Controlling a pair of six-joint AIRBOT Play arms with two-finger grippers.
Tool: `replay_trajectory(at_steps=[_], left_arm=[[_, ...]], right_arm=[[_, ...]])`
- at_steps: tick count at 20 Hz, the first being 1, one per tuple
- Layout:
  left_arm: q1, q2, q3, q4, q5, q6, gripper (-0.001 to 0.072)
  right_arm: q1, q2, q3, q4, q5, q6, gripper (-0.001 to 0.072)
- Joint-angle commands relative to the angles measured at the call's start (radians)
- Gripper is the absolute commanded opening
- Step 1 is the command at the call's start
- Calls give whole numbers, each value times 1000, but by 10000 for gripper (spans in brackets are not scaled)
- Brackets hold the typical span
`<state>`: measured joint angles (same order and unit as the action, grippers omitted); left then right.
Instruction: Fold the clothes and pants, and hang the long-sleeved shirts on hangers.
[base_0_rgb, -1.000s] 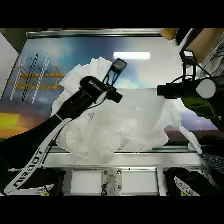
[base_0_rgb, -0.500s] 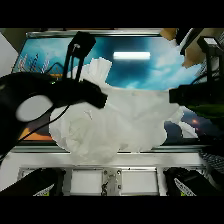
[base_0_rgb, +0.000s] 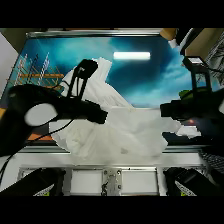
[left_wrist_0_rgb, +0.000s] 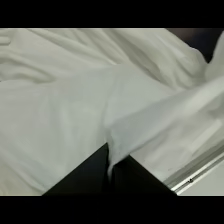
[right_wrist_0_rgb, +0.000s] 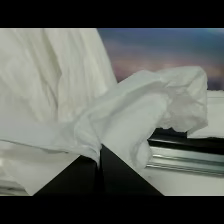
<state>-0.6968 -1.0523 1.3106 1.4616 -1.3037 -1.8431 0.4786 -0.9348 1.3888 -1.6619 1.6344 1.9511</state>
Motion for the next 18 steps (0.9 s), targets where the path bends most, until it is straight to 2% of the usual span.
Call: replay_trajectory(at_steps=[1,4,9,10,11,12,18], left_arm=[[113,-89,-89,-116,96,30,15],[137,-93,-92,-267,101,140,15],[134,-53,-92,-258,76,152,15],[134,-44,-92,-259,59,159,69],[134,-32,-91,-259,43,164,408],[134,-16,-91,-262,36,164,676],[182,154,-91,-249,69,164,691]], right_arm=[[7,-89,-11,-54,-44,13,15],[8,-114,-11,-18,-31,13,14],[7,-115,-11,-18,-33,13,15],[7,-115,-11,-18,-33,13,16],[7,-115,-11,-18,-33,13,16],[7,-115,-11,-18,-33,13,16],[7,-115,-11,-18,-30,13,16]])
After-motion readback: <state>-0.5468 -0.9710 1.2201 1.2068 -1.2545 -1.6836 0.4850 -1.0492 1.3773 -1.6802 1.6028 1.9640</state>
